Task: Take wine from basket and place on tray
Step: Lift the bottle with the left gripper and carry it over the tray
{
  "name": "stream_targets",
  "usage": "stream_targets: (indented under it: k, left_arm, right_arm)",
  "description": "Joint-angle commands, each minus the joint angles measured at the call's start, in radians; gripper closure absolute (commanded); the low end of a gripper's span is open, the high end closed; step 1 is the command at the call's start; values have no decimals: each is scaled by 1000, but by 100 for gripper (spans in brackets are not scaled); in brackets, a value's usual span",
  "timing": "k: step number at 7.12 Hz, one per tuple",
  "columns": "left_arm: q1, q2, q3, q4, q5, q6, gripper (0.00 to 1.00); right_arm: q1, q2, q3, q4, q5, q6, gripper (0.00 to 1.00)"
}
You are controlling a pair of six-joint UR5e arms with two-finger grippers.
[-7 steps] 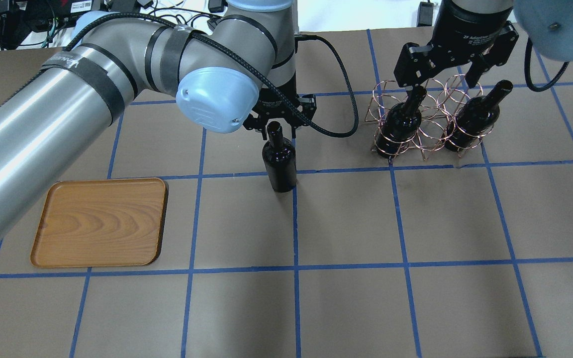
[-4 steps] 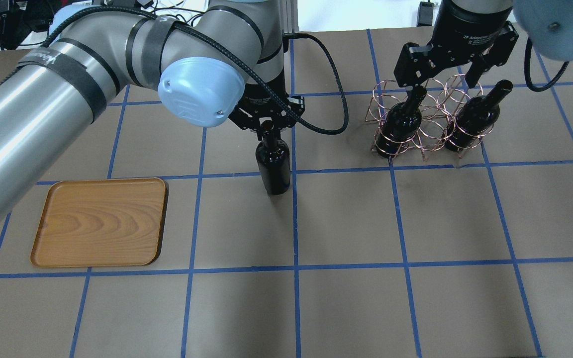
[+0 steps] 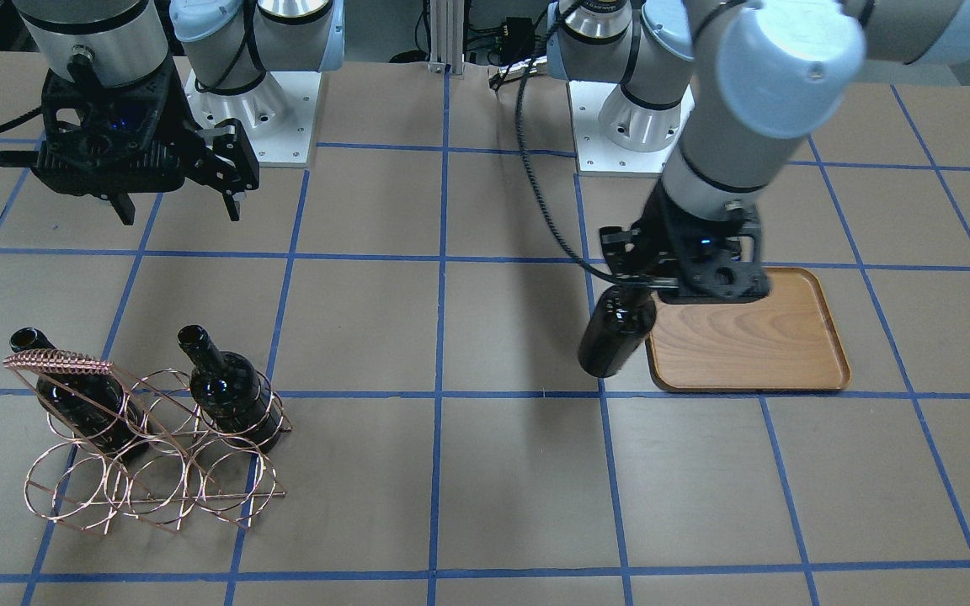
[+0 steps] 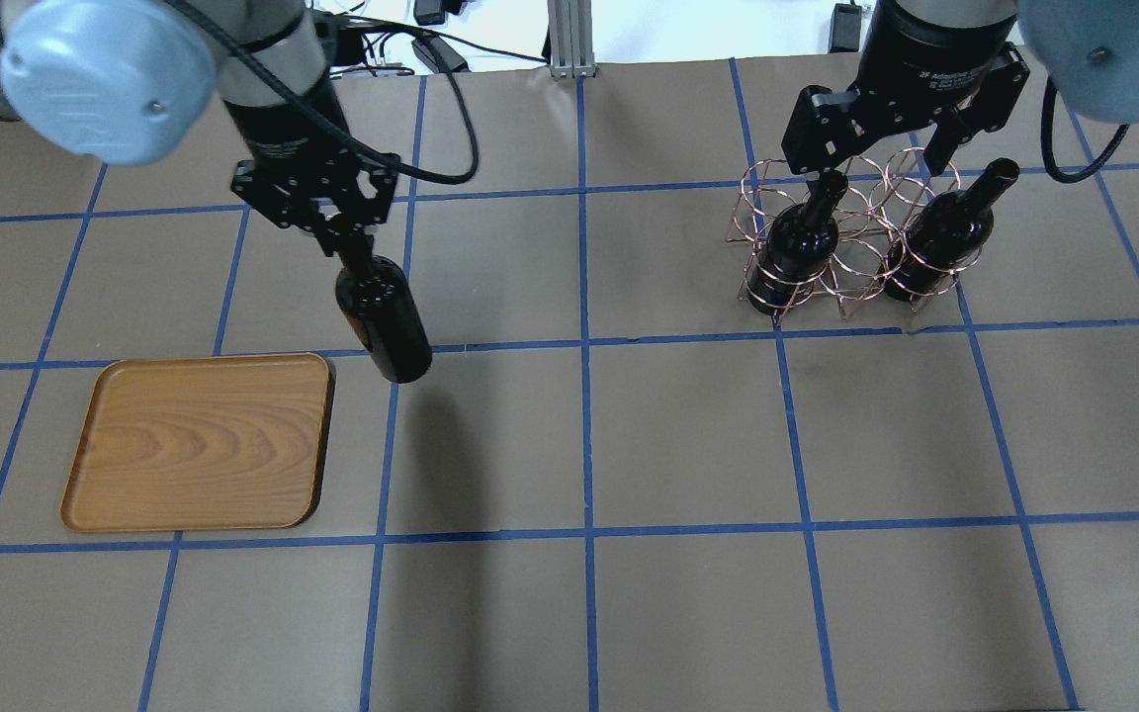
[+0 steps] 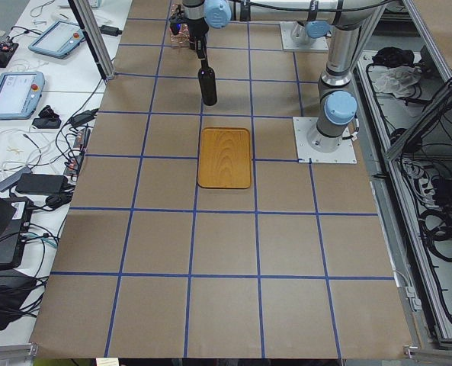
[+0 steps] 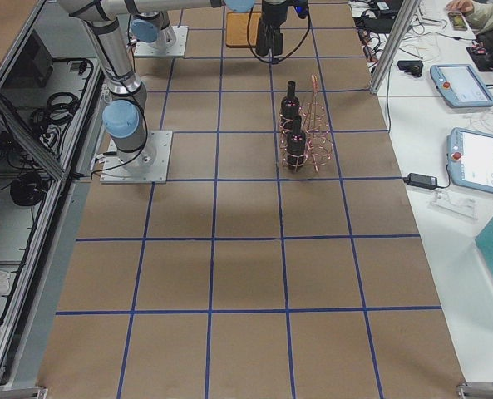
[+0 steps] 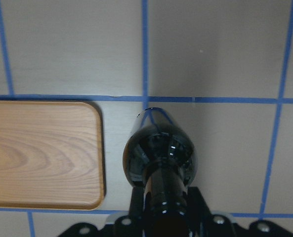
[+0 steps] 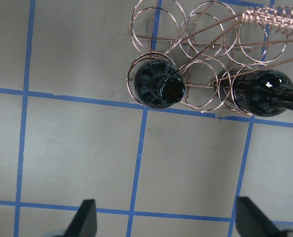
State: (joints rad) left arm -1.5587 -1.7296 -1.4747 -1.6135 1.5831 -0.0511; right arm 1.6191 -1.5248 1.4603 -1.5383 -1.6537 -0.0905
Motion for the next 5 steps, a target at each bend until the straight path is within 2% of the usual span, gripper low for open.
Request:
stream_targets:
  k: [1,3,4,5]
  left_arm:
    - [248,92,-120,-3,3,308,100]
    - [455,186,-272,64,38,593,100]
    - [506,224,-345,79,64,629,100]
    - [525,237,-367,114,64,639,100]
  right_arm:
    - [-1,0,0,-2,0,0,0]
    - [2,0,0,0,0,0,0]
    - [2,0,0,-2,0,0,0]
    - [2,0,2,-2,2,0,0]
